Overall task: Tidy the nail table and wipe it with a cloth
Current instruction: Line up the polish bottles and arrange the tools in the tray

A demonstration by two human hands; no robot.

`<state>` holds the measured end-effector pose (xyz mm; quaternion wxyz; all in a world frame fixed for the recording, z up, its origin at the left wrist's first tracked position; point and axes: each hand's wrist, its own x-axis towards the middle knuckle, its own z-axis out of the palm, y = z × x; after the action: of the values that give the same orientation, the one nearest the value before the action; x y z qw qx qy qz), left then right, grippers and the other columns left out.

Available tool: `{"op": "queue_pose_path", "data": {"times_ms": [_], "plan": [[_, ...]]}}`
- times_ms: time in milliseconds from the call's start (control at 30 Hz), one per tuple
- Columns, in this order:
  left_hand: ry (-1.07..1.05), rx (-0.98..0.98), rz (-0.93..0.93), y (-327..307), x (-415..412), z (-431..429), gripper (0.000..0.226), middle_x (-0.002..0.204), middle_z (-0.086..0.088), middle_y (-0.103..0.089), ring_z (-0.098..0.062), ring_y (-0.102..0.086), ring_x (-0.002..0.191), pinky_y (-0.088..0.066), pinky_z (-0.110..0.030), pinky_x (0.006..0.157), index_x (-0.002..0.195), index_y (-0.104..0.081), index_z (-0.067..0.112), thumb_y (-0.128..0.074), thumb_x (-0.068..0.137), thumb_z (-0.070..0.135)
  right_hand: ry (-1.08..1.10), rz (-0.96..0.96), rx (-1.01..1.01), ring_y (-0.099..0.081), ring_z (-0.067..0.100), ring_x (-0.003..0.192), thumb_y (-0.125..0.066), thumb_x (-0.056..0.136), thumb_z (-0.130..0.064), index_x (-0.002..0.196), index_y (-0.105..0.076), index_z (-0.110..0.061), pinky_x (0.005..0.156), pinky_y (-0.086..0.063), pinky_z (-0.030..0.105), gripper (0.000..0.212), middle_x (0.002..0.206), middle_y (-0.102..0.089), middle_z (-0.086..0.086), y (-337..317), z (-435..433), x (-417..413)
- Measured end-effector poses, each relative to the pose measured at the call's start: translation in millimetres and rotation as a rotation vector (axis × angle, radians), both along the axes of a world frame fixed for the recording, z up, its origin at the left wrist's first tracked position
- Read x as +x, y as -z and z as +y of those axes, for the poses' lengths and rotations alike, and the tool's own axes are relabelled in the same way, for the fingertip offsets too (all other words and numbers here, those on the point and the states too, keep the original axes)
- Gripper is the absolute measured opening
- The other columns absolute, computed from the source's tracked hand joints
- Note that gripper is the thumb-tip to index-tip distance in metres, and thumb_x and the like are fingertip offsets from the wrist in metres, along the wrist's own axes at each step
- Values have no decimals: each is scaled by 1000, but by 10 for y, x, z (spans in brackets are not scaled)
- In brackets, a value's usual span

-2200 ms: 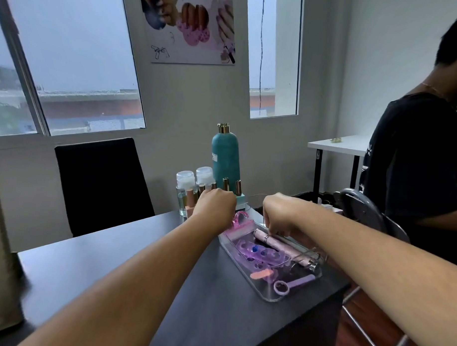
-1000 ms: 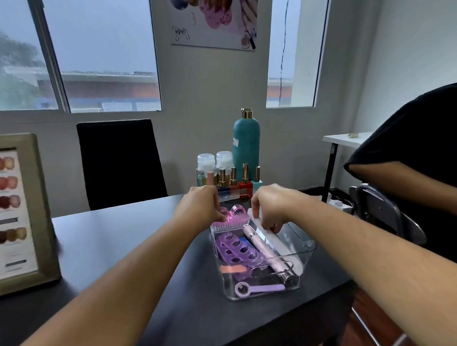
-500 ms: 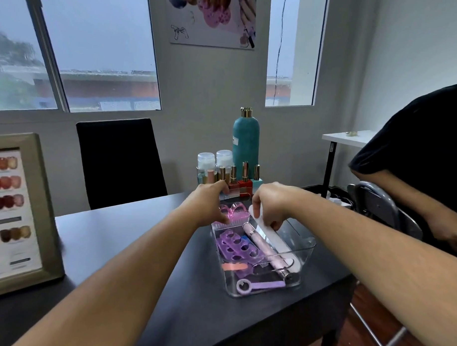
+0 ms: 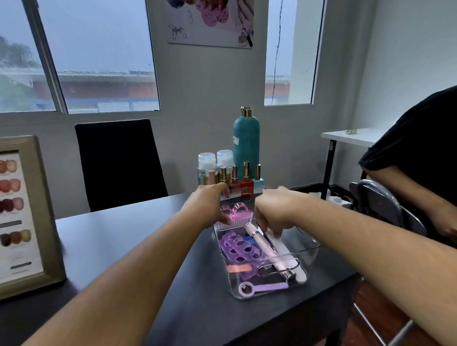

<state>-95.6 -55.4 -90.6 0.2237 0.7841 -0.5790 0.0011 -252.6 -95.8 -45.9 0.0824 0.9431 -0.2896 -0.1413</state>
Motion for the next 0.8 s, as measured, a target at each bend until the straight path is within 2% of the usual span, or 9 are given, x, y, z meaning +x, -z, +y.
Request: {"op": "queue_pose_path", "data": {"times_ms": [100,233,333,400,433,533,633,733,800], "plan": [[-3,-3,-2,2,0,-6,57,103,-4,-65,-17,-53,80,-42,-25,64,108,-55,23,-85,60,30,-25,-29,-13,-46,17,88,-72,79,-12,94,-69,-13,101,-26,46,15,90,-65,-1,3,-33,-42],[-7,1,3,11,-1,-5,57,103,-4,-65,-17,-54,81,-44,-25,65,109,-55,23,-84,61,29,-10,-108,58,-45,13,86,-71,81,-20,93,-70,-15,102,-22,51,12,100,-70,-1,36,-77,-83],[-5,-2,2,9,1,-5,57,102,-4,-65,-17,-54,79,-42,-24,64,108,-55,23,-85,60,30,-11,-118,57,-45,13,87,-71,81,-17,90,-68,-13,106,-15,55,11,94,-68,-1,70,-76,-90],[-5,-4,2,13,2,-6,57,102,-3,-65,-17,-54,79,-43,-25,64,109,-56,23,-85,60,30,-22,-109,12,-45,15,88,-69,82,-15,81,-64,-15,105,-19,51,5,86,-62,-1,50,-65,-78],[-5,-6,7,17,4,-7,57,102,-4,-65,-17,-54,79,-43,-25,65,109,-56,23,-85,60,29,-12,-123,11,-46,17,89,-68,83,-17,75,-60,-18,102,-24,48,11,81,-60,-3,29,-66,-70],[-6,-16,16,29,11,-10,57,103,-4,-65,-17,-54,79,-44,-25,65,109,-56,23,-85,60,28,57,-151,104,-53,16,83,-66,84,-37,70,-60,-21,91,-33,42,22,68,-57,-9,-28,-79,-33],[-5,-24,11,39,14,-13,57,103,-4,-65,-16,-53,79,-44,-25,65,109,-56,23,-85,60,29,106,-62,104,-49,12,72,-62,83,-48,62,-55,-19,96,-30,47,36,65,-57,-9,45,-73,39],[-5,-22,-8,43,27,-15,58,103,-3,-65,-16,-52,79,-44,-26,67,108,-56,24,-86,58,31,137,-40,28,-40,10,63,-57,88,-44,61,-49,-18,102,-24,53,38,64,-52,-5,111,-70,109],[-4,-21,-7,43,32,-21,59,103,-3,-65,-16,-52,79,-44,-27,68,108,-56,24,-86,58,31,156,-23,-33,-44,12,70,-55,90,-40,63,-50,-17,106,-19,56,36,66,-50,-4,121,-79,140]]}}
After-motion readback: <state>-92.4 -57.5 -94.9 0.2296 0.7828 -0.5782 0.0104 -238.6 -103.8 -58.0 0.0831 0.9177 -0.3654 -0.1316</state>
